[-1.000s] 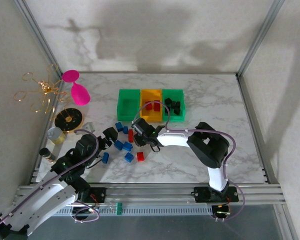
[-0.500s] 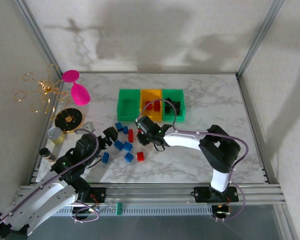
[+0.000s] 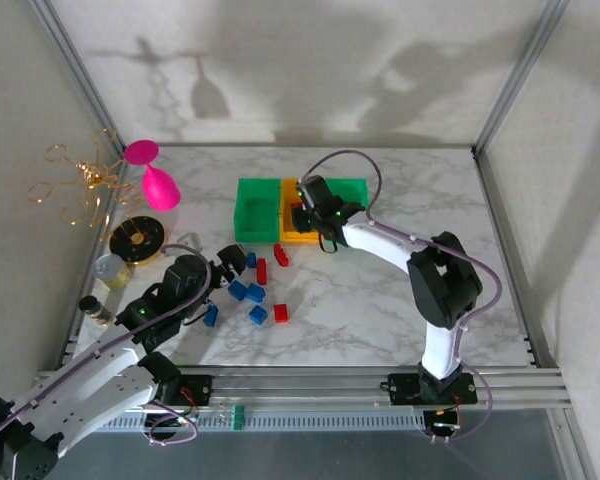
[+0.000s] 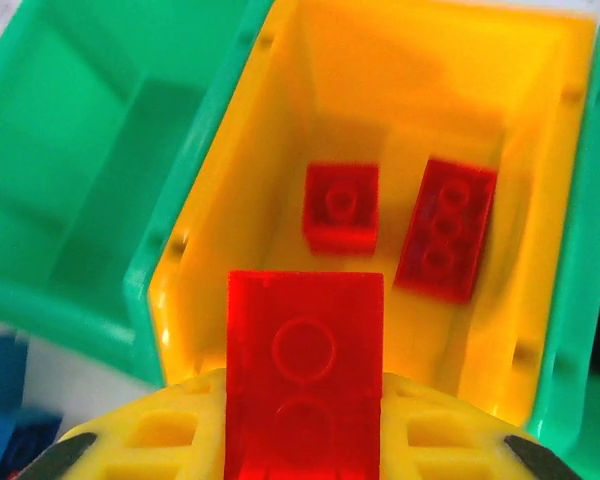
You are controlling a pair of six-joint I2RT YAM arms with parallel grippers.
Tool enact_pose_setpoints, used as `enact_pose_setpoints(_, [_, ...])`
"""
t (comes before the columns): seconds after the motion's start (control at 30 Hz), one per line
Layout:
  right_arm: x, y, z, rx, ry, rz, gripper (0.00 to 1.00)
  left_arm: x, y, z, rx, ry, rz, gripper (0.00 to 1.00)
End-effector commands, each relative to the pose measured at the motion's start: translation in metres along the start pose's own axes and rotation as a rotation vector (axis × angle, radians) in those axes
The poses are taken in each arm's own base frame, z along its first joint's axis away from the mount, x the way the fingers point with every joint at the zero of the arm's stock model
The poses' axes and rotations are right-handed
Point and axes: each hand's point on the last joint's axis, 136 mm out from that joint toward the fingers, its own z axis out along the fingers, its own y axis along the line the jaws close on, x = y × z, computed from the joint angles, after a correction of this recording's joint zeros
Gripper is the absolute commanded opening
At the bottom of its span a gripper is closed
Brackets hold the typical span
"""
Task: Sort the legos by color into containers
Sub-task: Place the lego in the container, then pick up the lego from the center of the table.
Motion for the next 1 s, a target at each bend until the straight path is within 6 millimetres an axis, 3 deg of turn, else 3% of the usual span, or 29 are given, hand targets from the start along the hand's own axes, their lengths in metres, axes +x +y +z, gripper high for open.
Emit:
enact_pose_setpoints(0.0, [-0.008, -0.004, 0.017, 0.046, 0.004, -0.032, 0.30, -0.016, -0.021, -0.001, 0.054, -0.034, -0.001, 1.00])
enact_pose_setpoints(0.03, [-0.015, -0.018, 0.022, 0.068, -0.001, -0.017, 0.31, -0.016, -0.022, 0.000, 0.053, -0.032, 0.001, 1.00])
enact_pose_setpoints(0.2, [-0.031, -0.021, 0.031, 0.078, -0.010, -0.016, 0.41, -0.017, -0.027, 0.003, 0.060, -0.029, 0.006, 1.00])
enact_pose_setpoints(0.3, [-0.037, -0.018, 0.022, 0.058, -0.025, -0.016, 0.48, -0.019, -0.030, 0.002, 0.068, -0.028, 0.008, 1.00])
enact_pose_setpoints(0.5, [-0.035, -0.015, -0.001, 0.026, -0.035, -0.013, 0.52, -0.021, -0.030, -0.001, 0.068, -0.035, 0.011, 1.00])
enact_pose_setpoints(0.63, [-0.015, 0.000, -0.017, -0.034, -0.018, -0.018, 0.54, -0.021, -0.027, -0.005, 0.069, -0.037, 0.009, 1.00])
enact_pose_setpoints(0.8, [0.024, 0.035, -0.032, -0.107, 0.036, -0.045, 0.58, -0.017, -0.018, -0.011, 0.052, -0.027, 0.002, 1.00])
enact_pose_setpoints(0.97, [0.065, 0.056, -0.031, -0.125, 0.103, -0.053, 0.60, -0.012, -0.004, -0.015, 0.026, -0.027, -0.010, 1.00])
